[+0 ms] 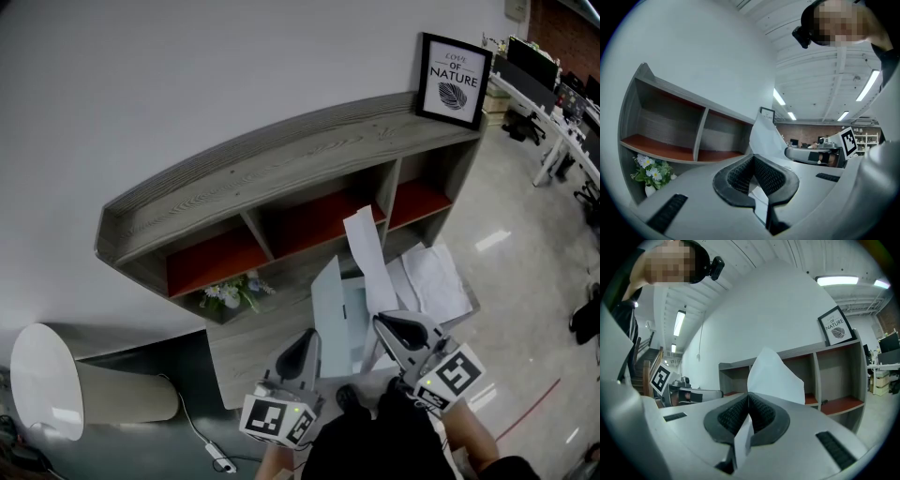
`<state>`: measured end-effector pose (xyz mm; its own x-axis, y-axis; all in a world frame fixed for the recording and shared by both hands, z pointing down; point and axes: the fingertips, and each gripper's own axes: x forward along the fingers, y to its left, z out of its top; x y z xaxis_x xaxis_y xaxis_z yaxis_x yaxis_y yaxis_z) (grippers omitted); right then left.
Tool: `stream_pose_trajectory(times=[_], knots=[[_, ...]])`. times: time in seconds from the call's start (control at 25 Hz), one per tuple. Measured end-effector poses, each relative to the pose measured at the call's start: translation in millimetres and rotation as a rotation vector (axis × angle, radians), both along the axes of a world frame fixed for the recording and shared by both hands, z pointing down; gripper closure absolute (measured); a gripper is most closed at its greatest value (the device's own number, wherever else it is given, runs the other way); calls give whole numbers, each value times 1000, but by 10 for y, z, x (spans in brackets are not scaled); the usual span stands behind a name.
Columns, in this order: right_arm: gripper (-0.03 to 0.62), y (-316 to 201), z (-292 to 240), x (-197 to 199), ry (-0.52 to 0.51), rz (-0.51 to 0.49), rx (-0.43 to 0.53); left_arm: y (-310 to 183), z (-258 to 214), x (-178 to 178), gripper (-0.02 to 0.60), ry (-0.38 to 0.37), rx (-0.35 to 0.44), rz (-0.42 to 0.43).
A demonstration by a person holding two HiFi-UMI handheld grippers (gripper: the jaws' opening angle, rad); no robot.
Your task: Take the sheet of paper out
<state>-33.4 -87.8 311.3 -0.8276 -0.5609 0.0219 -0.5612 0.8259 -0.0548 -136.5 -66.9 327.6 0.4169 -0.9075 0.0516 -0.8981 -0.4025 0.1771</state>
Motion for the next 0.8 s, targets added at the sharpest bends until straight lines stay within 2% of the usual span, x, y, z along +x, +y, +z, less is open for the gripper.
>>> stream_pose_trajectory(times=[0.8], knots=[[582,23,43,21,20,14,4,42,90,40,571,-3,-16,14]])
